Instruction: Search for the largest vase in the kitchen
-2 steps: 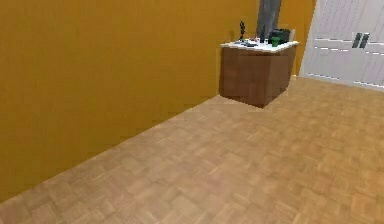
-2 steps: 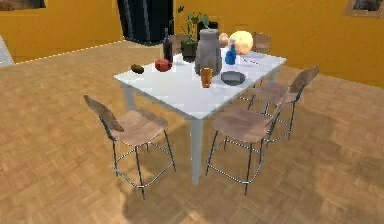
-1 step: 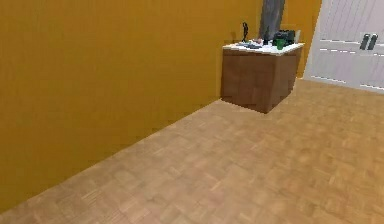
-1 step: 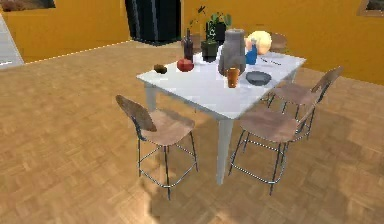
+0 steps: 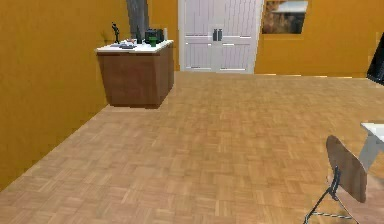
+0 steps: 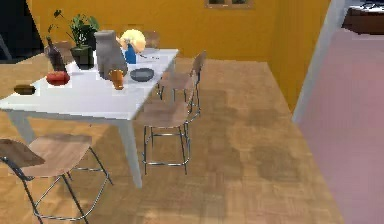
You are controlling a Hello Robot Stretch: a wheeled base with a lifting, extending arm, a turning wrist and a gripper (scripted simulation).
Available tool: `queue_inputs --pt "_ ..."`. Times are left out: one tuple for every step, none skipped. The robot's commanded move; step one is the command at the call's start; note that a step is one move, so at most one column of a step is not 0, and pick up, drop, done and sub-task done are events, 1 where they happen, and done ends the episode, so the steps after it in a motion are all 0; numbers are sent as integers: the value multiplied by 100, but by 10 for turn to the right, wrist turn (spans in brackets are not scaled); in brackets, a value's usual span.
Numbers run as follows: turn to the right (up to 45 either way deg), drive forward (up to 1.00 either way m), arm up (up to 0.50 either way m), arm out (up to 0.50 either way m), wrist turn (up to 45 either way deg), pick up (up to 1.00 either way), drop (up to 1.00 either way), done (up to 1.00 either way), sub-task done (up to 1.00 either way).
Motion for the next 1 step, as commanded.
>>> queue_inputs --pt "0 100 0 0 0 0 0 0 0"
